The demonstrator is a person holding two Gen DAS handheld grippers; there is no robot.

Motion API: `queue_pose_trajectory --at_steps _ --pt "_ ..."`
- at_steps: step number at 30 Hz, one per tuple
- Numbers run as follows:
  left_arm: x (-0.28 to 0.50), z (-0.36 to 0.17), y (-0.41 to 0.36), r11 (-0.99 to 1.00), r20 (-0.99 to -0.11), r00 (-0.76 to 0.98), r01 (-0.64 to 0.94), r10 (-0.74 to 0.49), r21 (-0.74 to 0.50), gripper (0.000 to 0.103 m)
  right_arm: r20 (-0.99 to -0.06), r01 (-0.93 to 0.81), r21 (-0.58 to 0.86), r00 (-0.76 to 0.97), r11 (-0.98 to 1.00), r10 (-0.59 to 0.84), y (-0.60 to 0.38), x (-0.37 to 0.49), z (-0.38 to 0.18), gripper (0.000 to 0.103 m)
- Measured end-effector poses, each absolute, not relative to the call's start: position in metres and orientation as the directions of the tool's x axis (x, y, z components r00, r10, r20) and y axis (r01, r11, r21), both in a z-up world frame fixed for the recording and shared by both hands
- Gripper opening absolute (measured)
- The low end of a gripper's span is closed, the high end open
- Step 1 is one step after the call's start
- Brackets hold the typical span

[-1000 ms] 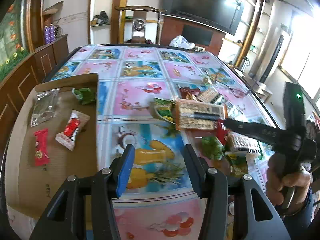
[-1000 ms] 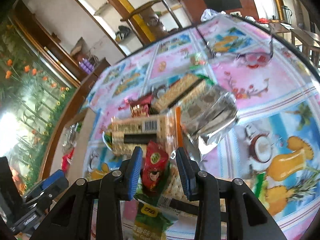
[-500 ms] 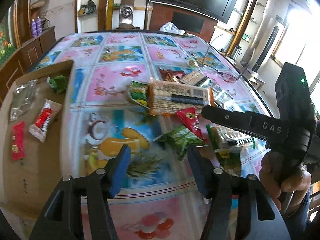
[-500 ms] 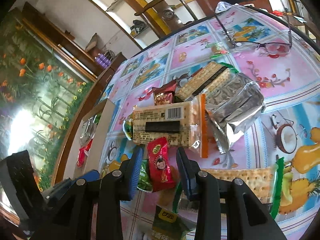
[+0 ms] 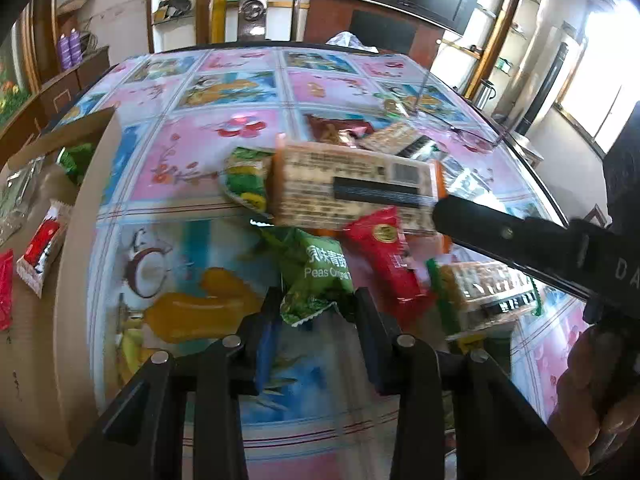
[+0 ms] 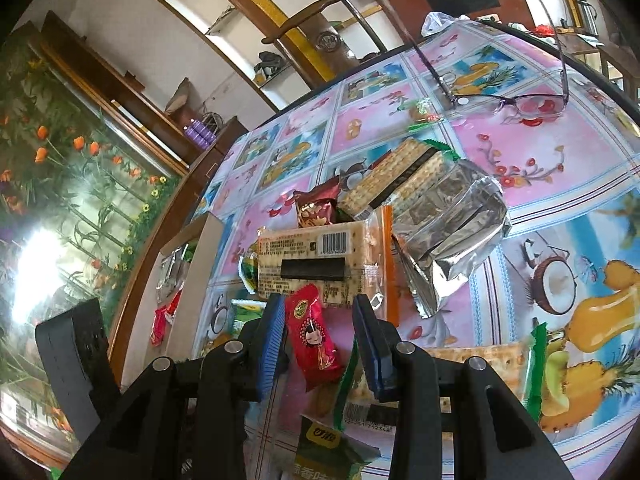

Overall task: Organize snacks
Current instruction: 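Move both grippers back to the snack pile on the table, then grasp the green Peas snack bag with the left gripper while the right gripper grasps a red candy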

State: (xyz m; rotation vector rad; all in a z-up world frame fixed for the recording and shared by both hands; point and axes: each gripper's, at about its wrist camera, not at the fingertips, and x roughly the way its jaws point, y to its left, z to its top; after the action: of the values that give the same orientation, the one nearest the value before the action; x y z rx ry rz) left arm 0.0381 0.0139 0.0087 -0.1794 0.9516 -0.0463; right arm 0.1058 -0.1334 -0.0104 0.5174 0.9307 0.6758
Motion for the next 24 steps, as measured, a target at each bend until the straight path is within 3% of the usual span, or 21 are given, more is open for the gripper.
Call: queue_pose_trajectory --at_steps 5,7,9,14,16,18,24 --pt "0.037 0.012 0.029 0.974 -0.798 0.58 -0.034 -0.162 -0.222 0.036 -0.559 -0.294 0.659 0.425 0.693 0.712 -0.132 0.106 -0.011 0.039" --pt "0.035 0.017 0.028 0.976 -0.794 0.586 -0.024 -0.16 -0.215 0.043 -0.561 -0.291 0.659 0.424 0.694 0.711 -0.132 0.106 -0.012 0.039" --pt "0.032 0.023 0.026 0.98 -0.786 0.6 -0.016 -0.15 -0.2 0.059 -0.563 -0.289 0.657 0.425 0.696 0.709 -0.132 0.106 -0.013 0.039" --pt "0.039 0.028 0.017 0.993 -0.775 0.625 -0.005 -0.09 -0.119 0.061 -0.562 -0.293 0.657 0.424 0.695 0.71 -0.131 0.106 -0.013 0.039" --pt "0.046 0.024 0.014 0.995 -0.782 0.619 -0.006 -0.074 -0.099 0.058 -0.563 -0.293 0.654 0.427 0.698 0.707 -0.131 0.106 -0.012 0.039" --pt "0.051 0.016 0.014 0.996 -0.793 0.606 -0.01 -0.062 -0.086 0.033 -0.564 -0.294 0.653 0.427 0.698 0.707 -0.13 0.106 -0.013 0.039" --pt "0.044 0.012 0.031 0.992 -0.77 0.635 -0.051 -0.055 -0.113 0.033 -0.579 -0.318 0.628 0.42 0.711 0.699 -0.123 0.105 -0.013 0.039"
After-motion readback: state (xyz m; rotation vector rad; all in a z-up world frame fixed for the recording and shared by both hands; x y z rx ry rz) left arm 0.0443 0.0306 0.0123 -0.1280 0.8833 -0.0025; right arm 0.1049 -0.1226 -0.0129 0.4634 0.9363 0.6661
